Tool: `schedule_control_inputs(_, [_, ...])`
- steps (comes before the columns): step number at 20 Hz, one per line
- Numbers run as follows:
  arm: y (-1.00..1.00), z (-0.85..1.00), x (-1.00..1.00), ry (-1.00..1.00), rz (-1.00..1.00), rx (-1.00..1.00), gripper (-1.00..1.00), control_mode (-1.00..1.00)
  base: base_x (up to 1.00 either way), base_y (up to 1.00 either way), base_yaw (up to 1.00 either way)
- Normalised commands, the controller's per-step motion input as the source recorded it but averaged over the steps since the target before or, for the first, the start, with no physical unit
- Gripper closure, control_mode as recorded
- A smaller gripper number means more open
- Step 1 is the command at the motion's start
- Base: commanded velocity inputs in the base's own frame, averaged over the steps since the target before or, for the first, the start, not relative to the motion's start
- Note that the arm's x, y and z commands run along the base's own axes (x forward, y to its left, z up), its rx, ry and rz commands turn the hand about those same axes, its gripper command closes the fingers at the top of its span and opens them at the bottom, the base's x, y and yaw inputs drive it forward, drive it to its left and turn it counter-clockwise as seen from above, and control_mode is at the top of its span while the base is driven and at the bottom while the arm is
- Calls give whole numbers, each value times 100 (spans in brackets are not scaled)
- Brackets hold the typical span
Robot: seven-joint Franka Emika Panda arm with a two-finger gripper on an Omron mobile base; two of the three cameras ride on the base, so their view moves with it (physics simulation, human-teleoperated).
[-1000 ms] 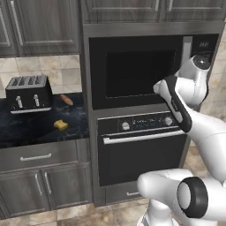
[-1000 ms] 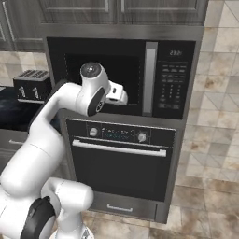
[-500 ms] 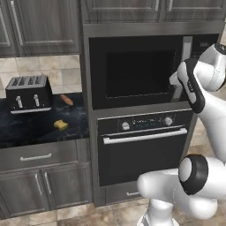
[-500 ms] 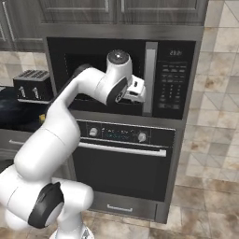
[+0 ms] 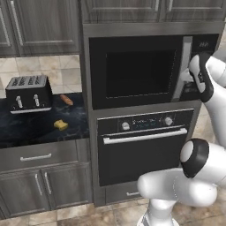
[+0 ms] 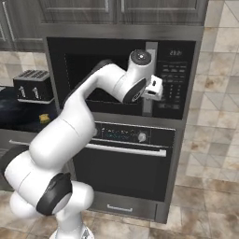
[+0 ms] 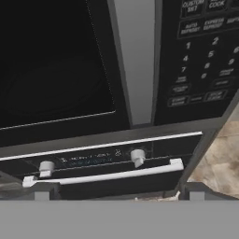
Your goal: Place the sponge inside the microwave to prepare for sanitizing.
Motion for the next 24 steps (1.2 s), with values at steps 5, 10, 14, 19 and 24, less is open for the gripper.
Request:
schedule_control_inputs(5, [-15,0,29,-6,0,0,-100,-100,0,0,0])
schedule_control_inputs(10, [-8,0,10,-2,1,1,-100,-100,0,0,0])
schedule_control_inputs(14, [-14,0,2,0,2,6,-100,-100,0,0,0])
schedule_control_inputs(19, [-20,0,0,0,4,7,-100,-100,0,0,0])
schedule_control_inputs(24, [-13,-3,5,0,1,7,-100,-100,0,0,0])
